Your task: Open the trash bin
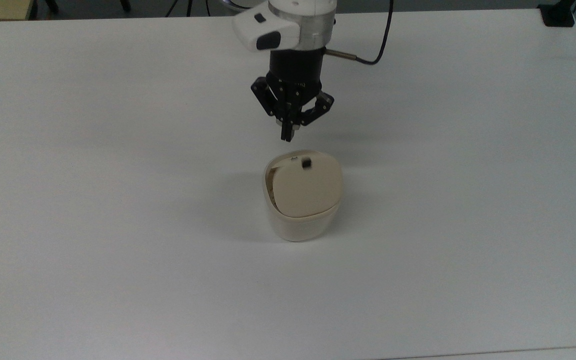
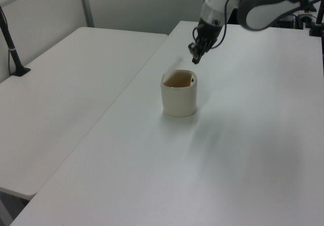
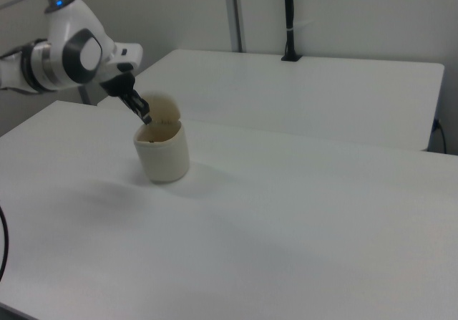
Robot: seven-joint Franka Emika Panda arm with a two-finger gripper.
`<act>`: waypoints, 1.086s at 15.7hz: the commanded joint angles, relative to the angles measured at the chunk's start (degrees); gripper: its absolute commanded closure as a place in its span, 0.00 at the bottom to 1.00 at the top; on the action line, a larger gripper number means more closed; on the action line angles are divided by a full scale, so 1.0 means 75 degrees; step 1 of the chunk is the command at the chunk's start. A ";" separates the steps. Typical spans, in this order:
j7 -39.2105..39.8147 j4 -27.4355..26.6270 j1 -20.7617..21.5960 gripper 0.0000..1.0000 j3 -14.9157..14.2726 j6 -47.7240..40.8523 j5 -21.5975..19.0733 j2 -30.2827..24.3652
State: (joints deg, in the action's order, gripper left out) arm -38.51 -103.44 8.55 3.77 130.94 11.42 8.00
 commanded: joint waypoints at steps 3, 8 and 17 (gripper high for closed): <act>0.1205 -0.0129 -0.0320 0.11 0.0001 -0.1648 -0.1074 -0.1311; 0.2332 -0.0106 -0.0577 0.00 -0.0046 -0.2984 -0.1440 -0.1920; 0.4874 0.0805 -0.0602 0.00 -0.1029 -0.4262 -0.1640 -0.1865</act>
State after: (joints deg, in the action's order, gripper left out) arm -8.62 -102.49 3.79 -1.39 102.58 0.50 -8.17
